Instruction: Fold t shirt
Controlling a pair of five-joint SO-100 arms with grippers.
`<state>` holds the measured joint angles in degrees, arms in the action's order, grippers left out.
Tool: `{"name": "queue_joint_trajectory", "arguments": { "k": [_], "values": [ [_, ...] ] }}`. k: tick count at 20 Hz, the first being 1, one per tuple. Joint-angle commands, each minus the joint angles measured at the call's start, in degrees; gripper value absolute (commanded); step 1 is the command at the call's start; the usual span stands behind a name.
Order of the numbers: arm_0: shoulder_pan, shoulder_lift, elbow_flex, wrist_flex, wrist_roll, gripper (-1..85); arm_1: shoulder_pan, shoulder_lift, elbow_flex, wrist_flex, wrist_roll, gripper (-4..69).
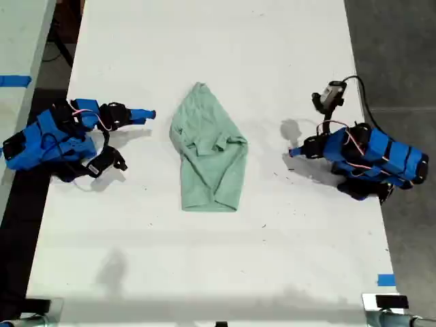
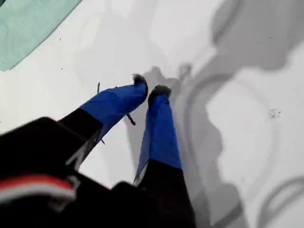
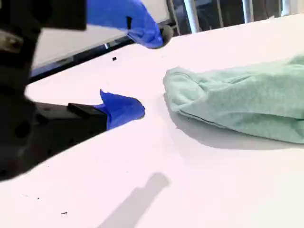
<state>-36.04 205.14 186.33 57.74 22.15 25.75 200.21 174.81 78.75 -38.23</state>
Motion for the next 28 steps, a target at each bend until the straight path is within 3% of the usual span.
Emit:
{"name": "queue_joint_trajectory", "arguments": {
  "k": [1, 10, 12, 13, 15, 18, 20, 21, 22, 24, 25, 26, 27, 28],
  "values": [
    [1.32, 0.35, 2.29, 0.09, -1.67, 15.3, -1.49, 0.62, 2.37, -0.26, -0.26, 1.8],
    [0.97, 0.35, 2.29, 0.09, -1.85, 15.2, -2.2, 0.62, 2.37, -0.26, -0.18, 1.8],
    [0.97, 0.35, 2.29, 0.09, -1.85, 15.2, -2.37, 0.7, 2.2, -0.09, 3.52, 2.4],
    [0.79, 0.35, 2.29, 0.09, -2.81, 17.8, -4.57, 0.7, 1.58, 0.62, 6.59, 2.4],
    [1.14, 0.79, 2.29, 0.0, -6.33, 34.6, -6.77, 0.7, 1.76, 0.62, 7.21, 1.0],
    [4.75, 0.79, 2.29, -0.09, -15.38, 45.2, -13.1, 0.7, 1.85, 0.62, 7.12, 0.8],
    [5.89, 0.79, 2.29, -0.44, -16.17, 35.4, -12.57, 0.7, 1.85, 0.62, 7.29, 5.0],
    [6.68, 0.79, 2.29, -1.49, -17.49, 27.7, -12.3, 0.7, 1.85, 0.62, 6.5, 2.4],
    [8.35, 0.88, 2.29, -4.39, -16.52, 0.4, -12.3, 0.7, 1.85, 0.62, 6.86, 0.3],
    [11.43, 0.88, 2.11, -4.66, -16.44, -0.2, -14.06, 0.7, 1.05, 0.09, 7.91, 4.6],
    [15.56, 0.88, 2.02, -5.71, -16.0, 7.6, -17.58, 0.7, -0.44, -3.25, 6.06, 11.4],
    [17.84, 0.88, 1.32, -10.63, -15.12, 10.2, -19.6, 0.0, -2.72, -4.92, 10.2, 20.7],
    [20.48, -0.26, -1.85, -13.27, -15.47, 14.5, -20.83, -5.98, -7.38, -5.45, 15.12, 24.8],
    [21.62, -5.89, -7.65, -11.95, -16.7, 16.0, -22.68, -17.4, -14.68, -6.42, 18.28, 27.5]
  ]
}}
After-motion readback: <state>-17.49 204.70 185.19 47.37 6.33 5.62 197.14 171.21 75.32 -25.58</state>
